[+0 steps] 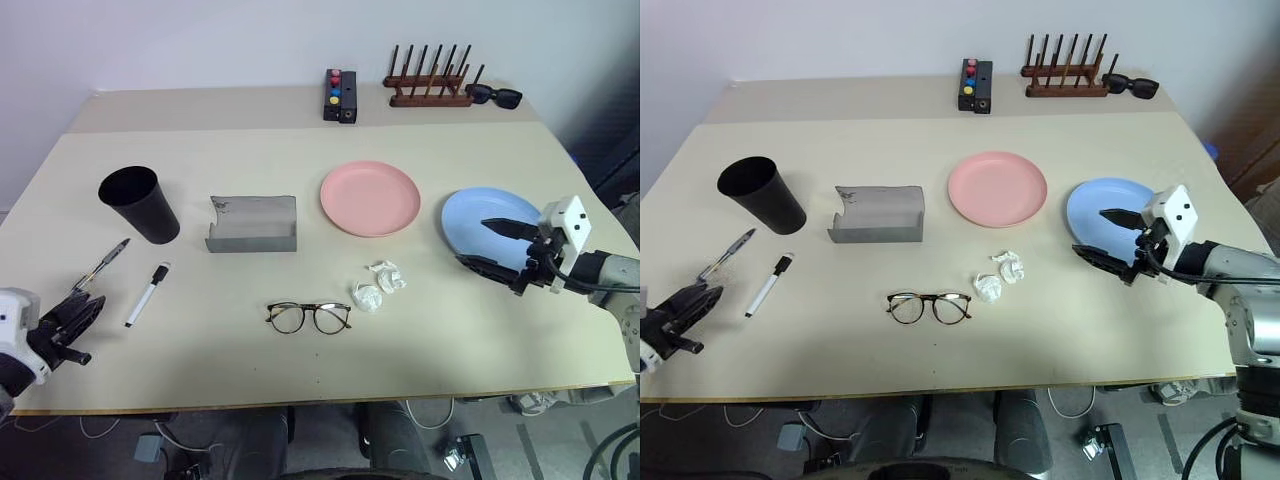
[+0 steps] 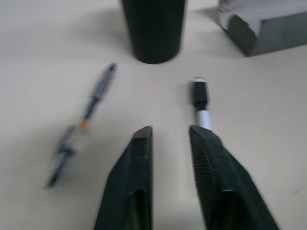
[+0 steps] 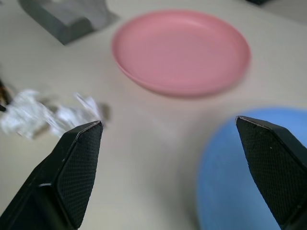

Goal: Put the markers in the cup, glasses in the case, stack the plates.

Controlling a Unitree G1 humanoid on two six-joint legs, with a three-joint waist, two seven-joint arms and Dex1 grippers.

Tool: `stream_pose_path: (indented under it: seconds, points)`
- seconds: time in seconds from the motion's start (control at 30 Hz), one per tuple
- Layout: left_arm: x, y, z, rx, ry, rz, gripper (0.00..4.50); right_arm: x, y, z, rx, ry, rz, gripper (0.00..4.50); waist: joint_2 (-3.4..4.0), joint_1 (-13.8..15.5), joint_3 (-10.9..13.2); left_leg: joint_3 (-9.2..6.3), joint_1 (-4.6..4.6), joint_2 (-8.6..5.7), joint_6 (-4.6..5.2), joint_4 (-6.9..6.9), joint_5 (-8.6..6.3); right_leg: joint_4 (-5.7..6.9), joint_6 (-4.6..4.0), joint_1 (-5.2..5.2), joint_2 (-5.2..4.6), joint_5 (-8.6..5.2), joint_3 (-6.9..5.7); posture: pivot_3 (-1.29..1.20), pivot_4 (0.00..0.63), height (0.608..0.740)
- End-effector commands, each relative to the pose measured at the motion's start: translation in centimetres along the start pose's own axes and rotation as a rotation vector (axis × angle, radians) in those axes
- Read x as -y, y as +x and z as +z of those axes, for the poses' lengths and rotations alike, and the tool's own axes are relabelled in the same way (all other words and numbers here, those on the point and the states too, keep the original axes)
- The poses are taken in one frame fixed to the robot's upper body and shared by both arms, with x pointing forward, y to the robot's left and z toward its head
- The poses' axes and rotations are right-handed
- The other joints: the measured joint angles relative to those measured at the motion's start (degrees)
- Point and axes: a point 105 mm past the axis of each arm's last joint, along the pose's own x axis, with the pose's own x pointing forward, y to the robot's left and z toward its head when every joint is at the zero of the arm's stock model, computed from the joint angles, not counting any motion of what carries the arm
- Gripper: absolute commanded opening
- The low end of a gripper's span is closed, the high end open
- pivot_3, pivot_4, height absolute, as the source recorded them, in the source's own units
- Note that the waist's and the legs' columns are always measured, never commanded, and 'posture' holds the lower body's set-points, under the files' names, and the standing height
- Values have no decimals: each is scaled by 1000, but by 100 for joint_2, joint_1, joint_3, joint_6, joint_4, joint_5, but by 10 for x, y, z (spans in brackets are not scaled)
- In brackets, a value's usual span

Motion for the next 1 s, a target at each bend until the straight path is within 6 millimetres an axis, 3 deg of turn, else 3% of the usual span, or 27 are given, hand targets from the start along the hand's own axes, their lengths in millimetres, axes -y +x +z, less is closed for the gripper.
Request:
stream_pose_path:
  seconds: [0.03, 0.13, 0.33, 0.7, 0.8, 1.0]
  points:
    - [10, 15, 10, -30, 56, -24, 2903, -20, 10, 25, 79, -64, 82, 4500, -1, -3, 0, 0, 0, 0, 0, 0, 0, 0, 0, 0, 0, 0, 0, 0, 150, 734]
    - [14, 26, 11, -58, 68, -29, 4367, -40, 21, 33, 118, -73, 153, 4500, -2, -17, 0, -3, 0, 0, 0, -4, 0, 0, 0, -1, 2, 1, -1, 0, 150, 734]
    - [19, 39, 5, -122, 54, -36, 4367, -94, 44, 46, 195, -45, 328, 4500, -2, -10, 0, -5, 0, 1, 0, -5, 0, 2, 0, -4, 4, 2, -2, 0, 150, 734]
    - [27, 48, -1, -172, -22, -52, 4367, -124, 57, 45, 223, 9, 413, 4500, -6, -5, -2, -8, -1, 0, 0, -3, 0, 2, 0, -5, 3, 2, -4, 0, 150, 734]
    - [26, 49, -2, -172, -35, -44, 3526, -125, 58, 45, 228, 12, 420, 4500, -5, -10, -2, -7, -1, 0, 0, -4, 0, 2, 0, -6, 3, 2, -4, 0, 150, 734]
    - [24, 50, -4, -183, -35, -33, 510, -126, 59, 42, 234, 20, 423, 4500, -6, -2, -2, -7, -2, 0, 0, -3, 0, 2, 0, -6, 3, 2, -4, 0, 150, 734]
